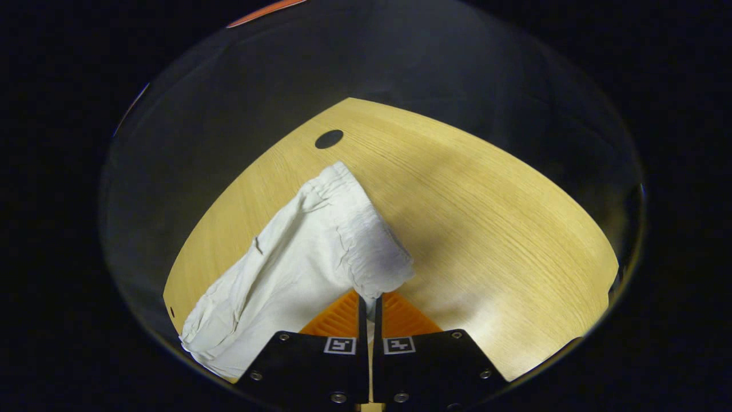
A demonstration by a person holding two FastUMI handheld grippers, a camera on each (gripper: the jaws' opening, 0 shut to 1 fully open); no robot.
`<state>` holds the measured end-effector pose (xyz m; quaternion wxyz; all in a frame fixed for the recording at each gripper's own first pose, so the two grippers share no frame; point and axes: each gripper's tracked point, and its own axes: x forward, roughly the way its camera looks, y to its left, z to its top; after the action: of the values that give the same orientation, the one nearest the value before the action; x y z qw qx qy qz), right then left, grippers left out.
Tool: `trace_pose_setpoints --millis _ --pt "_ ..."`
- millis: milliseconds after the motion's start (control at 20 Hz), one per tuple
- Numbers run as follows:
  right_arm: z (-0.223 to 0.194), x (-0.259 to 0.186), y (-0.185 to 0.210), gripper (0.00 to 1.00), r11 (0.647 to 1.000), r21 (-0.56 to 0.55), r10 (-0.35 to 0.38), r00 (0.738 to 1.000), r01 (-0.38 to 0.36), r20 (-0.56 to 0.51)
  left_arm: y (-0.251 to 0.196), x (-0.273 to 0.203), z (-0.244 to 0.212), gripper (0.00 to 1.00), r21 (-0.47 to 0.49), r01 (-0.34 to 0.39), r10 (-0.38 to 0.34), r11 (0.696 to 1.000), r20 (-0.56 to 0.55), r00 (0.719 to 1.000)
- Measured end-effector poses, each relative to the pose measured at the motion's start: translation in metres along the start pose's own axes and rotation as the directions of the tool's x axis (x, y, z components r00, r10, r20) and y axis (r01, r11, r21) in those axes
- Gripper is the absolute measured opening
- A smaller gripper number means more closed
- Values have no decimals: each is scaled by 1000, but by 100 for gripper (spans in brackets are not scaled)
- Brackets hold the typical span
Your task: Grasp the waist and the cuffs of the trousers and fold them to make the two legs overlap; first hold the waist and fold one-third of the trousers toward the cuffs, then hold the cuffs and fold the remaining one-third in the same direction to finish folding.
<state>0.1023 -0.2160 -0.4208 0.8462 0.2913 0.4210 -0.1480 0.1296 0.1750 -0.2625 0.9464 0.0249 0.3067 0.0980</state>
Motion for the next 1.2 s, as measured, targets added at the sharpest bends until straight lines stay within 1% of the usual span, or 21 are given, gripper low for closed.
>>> trace_pose_setpoints --millis 150,200,450,650,750,850,950,1050,1200 --pt "12 -17 4 3 1000 8 29 999 -29 41 -1 0 1 100 0 15 -15 1000 6 1000" --pt "15 -22 9 3 999 5 50 998 -50 46 0 1 2 100 -1 15 -15 1000 5 1000" --pt "28 -39 14 3 995 -67 85 988 -77 127 -1 2 3 100 -12 62 -62 998 -2 998" --pt "41 -48 19 3 984 -139 137 972 -111 191 -1 3 -1 100 -2 88 -88 996 -9 996" --pt "44 -51 21 3 972 -181 189 957 -150 220 0 2 -3 100 -6 102 -102 995 -15 995" --pt "42 -51 20 3 956 -232 235 945 -181 229 2 3 -3 100 -6 105 -105 994 -19 994" --pt "43 -55 22 3 932 -295 284 932 -213 225 6 3 -3 100 -14 106 -107 994 -23 994" --pt "43 -53 24 2 896 -369 338 919 -248 203 11 4 -3 100 -25 109 -109 994 -26 994" --pt "47 -58 26 2 826 -482 413 895 -291 167 14 7 -4 100 -32 106 -107 994 -33 994"
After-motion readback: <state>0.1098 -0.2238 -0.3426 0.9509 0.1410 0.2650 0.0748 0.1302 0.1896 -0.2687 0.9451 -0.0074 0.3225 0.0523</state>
